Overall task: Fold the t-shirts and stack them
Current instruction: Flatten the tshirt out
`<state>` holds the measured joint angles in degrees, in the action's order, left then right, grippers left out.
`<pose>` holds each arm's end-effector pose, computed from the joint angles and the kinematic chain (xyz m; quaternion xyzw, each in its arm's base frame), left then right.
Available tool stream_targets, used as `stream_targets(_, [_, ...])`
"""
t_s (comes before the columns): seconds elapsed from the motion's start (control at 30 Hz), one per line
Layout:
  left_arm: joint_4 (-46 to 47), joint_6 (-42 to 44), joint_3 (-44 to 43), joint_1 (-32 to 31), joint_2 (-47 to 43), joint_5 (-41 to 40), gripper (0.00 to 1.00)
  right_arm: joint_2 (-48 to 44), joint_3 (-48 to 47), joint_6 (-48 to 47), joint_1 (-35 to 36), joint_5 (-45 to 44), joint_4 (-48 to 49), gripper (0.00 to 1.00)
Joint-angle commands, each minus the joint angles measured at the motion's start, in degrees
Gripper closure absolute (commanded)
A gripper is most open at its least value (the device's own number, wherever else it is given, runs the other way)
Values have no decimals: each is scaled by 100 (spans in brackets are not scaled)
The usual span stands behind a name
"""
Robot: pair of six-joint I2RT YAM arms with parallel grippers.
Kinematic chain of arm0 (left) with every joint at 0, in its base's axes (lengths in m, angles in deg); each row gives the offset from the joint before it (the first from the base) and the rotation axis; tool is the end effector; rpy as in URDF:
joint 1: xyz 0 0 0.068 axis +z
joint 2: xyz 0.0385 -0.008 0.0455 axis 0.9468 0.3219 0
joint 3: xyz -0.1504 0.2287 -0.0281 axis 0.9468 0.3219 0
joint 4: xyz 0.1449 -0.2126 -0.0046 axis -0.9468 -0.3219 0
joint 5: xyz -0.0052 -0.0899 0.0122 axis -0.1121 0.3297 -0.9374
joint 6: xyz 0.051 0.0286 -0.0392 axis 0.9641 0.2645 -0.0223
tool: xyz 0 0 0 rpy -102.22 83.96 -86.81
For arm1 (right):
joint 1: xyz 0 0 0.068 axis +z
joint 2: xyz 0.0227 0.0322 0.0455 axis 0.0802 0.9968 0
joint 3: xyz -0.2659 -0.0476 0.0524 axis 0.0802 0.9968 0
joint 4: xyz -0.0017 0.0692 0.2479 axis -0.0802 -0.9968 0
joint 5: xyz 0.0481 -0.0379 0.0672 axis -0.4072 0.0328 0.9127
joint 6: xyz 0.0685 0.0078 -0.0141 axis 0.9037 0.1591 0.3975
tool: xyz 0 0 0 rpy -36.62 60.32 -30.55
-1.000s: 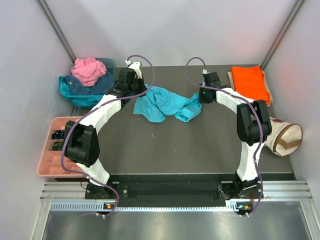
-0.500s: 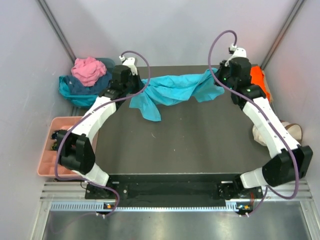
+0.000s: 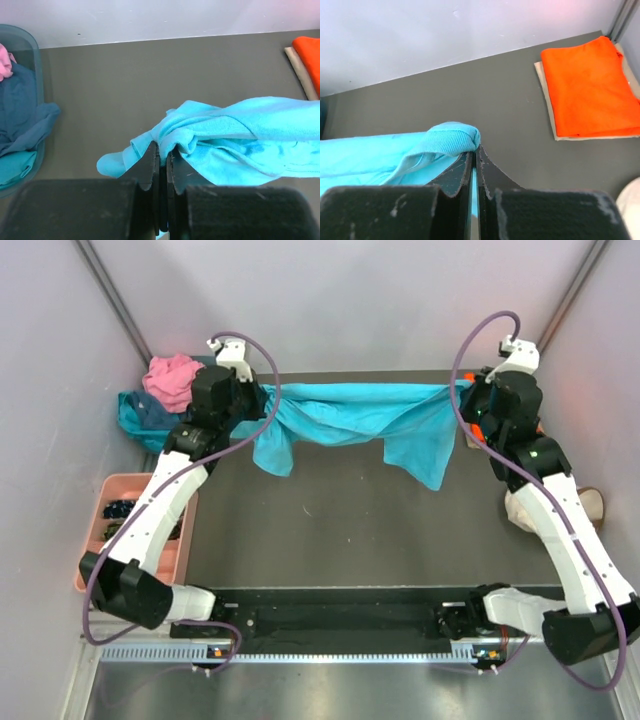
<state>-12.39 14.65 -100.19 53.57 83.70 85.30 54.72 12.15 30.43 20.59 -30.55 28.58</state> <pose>0.3132 -0.0986 0.4029 0.0368 0.7992 -0.1444 0.5822 0.2566 0.0559 0.4295 0.1025 0.7788 0.0625 0.6157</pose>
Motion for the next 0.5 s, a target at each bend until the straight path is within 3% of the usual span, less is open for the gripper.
stream_targets(0.0, [-339,158,-267,69,-416,-117,100,-514,-4,-34,-17,-348,-314,100])
stream_targets(0.3, [-1349,-97,-153,60,-1365,919,100,-1420,127,256,-17,233,-1378,100])
stream_targets(0.47, [-1439,-308,31,60,-1727,1088,99,-1711,241,528,-17,278,-1739,100])
